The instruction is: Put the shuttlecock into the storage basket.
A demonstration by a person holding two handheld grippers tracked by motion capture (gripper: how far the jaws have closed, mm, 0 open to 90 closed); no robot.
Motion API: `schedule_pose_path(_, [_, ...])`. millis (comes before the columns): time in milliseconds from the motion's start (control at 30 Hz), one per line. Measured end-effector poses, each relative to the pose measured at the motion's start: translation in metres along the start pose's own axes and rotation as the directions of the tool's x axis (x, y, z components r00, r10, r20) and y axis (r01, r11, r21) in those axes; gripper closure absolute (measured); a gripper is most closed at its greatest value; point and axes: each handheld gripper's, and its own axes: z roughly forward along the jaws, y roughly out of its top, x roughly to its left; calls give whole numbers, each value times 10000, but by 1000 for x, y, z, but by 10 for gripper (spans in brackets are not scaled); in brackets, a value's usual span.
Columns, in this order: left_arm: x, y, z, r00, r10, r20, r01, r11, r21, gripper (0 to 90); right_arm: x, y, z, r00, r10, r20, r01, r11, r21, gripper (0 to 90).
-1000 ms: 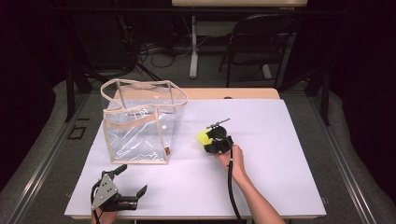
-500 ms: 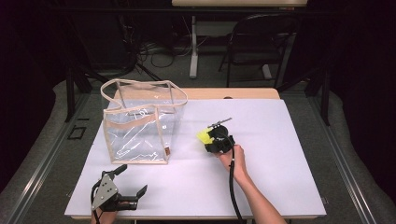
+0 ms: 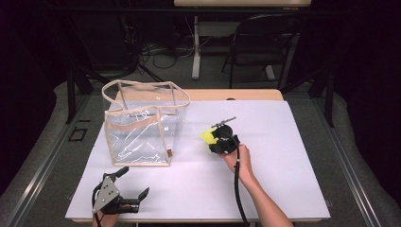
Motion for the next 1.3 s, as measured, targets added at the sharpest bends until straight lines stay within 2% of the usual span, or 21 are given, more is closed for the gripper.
schedule_pose_path(300, [0, 0, 0, 10000, -10, -1, 10, 10000, -4, 11, 1, 4, -10, 9998, -177, 110, 176, 9998, 61, 639])
schedule_pose_path(333, [0, 0, 0, 10000, -17, -8, 17, 10000, -2, 11, 2, 5, -12, 9997, -215, 100, 215, 9998, -57, 639])
schedule_pose_path(900, [0, 0, 0, 10000, -42, -3, 42, 10000, -5, 11, 3, 13, -30, 9983, -511, 272, 513, 9986, -87, 639])
schedule_pose_path(933, [0, 0, 1, 10000, -25, -9, 25, 10000, 7, 11, 3, 14, -31, 9981, -538, 290, 545, 9983, -223, 639])
schedule_pose_path(1000, [0, 0, 1, 10000, -26, -8, 26, 10000, 10, 11, 3, 15, -33, 9981, -528, 307, 531, 9986, -87, 639])
schedule_pose_path(1300, [0, 0, 1, 10000, -20, -9, 20, 10000, 14, 11, 3, 20, -44, 9972, -653, 375, 663, 9974, -285, 639])
